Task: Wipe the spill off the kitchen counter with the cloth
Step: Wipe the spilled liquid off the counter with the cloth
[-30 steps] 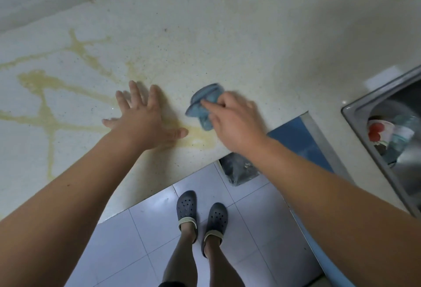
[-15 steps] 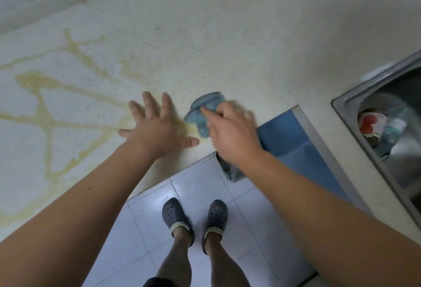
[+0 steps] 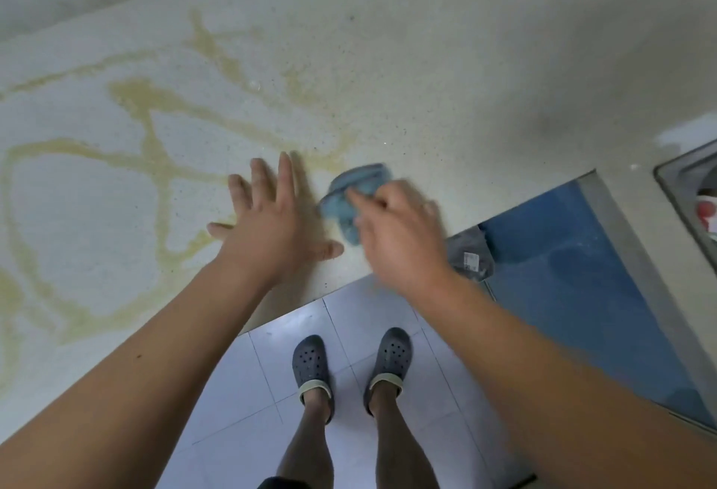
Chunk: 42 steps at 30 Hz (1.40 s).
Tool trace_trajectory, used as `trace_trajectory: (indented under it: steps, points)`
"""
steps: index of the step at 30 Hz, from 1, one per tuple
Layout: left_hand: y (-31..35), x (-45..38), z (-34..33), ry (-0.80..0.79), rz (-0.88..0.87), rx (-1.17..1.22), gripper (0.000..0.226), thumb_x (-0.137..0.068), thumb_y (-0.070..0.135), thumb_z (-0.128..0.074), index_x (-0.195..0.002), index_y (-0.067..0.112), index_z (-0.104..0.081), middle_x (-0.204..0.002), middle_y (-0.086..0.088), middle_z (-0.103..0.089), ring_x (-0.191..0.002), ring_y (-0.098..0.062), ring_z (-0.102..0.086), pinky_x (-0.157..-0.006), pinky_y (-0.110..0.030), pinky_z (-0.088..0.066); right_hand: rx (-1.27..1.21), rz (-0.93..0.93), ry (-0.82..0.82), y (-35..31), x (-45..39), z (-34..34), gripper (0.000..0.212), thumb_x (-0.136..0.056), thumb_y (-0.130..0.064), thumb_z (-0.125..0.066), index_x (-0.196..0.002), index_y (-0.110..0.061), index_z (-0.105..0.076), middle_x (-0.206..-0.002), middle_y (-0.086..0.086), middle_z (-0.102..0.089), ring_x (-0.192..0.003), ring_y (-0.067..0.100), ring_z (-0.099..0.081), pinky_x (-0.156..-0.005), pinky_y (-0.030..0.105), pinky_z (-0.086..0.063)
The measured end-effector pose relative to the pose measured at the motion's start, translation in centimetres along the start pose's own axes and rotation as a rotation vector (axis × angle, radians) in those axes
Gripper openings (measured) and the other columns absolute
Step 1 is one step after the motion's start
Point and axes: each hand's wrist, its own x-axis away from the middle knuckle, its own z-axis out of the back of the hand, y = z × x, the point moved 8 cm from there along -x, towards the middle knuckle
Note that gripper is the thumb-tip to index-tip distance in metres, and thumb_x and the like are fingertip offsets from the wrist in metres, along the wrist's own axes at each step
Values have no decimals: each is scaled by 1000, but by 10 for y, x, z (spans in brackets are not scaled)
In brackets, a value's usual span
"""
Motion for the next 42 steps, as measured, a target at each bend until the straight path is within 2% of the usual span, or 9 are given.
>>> trace_trajectory:
  steps: [5,12,18,23,25,31,38,40,42]
  points:
    - [-8,18,25,-7,61,88,145,-66,87,-68,-159,30,26,-170,-6,23,-158,-36,12,-111,-81,-19,82,-516,240,101,-1,48,49,-106,-29,-53,-153,-20,-52,-124,14,-53,-107,33,-56,-94,52,-52]
    - [-23,3,18,-78,40,71,159,-45,102,-60,-155,33,31,-169,-6,24,-156,-38,19,-113,-80,-13,63,61,-56,-50,-9,-22,53,-97,-29,-58,-150,-29,-55,-116,5,-55,-105,31,-55,-89,49,-47]
    - [-42,-4,46,-85,109,76,152,-57,91,-70,-156,35,31,-168,1,32,-156,-32,23,-113,-82,-11,125,-453,159,73,-60,39,47,-108,-29,-46,-154,-24,-49,-130,18,-52,-109,35,-57,-91,47,-52]
    - [-43,-24,58,-91,136,50,153,-56,91,-72,-156,37,31,-168,1,32,-156,-34,23,-111,-83,-11,27,73,-135,-52,-58,-16,52,-104,-30,-53,-155,-28,-49,-124,7,-52,-115,31,-49,-97,45,-40]
    - [-42,-28,62,-96,138,46,152,-57,90,-72,-156,37,31,-167,2,33,-156,-33,23,-112,-83,-11,96,106,-68,-43,-78,-4,49,-105,-31,-52,-155,-30,-49,-128,6,-54,-118,30,-51,-96,44,-37]
    - [-45,-53,68,-52,88,28,154,-54,94,-68,-156,35,30,-168,-3,31,-156,-38,21,-115,-79,-14,194,-536,194,78,-123,43,41,-107,-29,-45,-147,-26,-55,-142,15,-50,-125,35,-53,-96,45,-41]
    - [-39,-68,68,-38,77,61,149,-53,88,-76,-161,34,11,-171,-4,19,-156,-41,15,-110,-83,-18,99,281,-134,-63,-101,-18,48,-105,-36,-48,-154,-32,-50,-116,-1,-52,-110,23,-50,-92,42,-34]
    - [-35,-66,66,-30,72,63,142,-62,82,-78,-161,33,11,-171,-9,21,-155,-45,17,-111,-83,-16,175,199,-63,-27,-130,-2,46,-106,-37,-46,-152,-34,-50,-119,2,-56,-110,26,-54,-91,45,-39]
    - [-33,-66,65,-40,78,66,141,-65,81,-77,-161,33,15,-170,-12,23,-155,-47,18,-112,-82,-14,281,-127,63,37,-167,26,44,-107,-34,-43,-151,-32,-52,-137,13,-54,-123,36,-54,-98,50,-42]
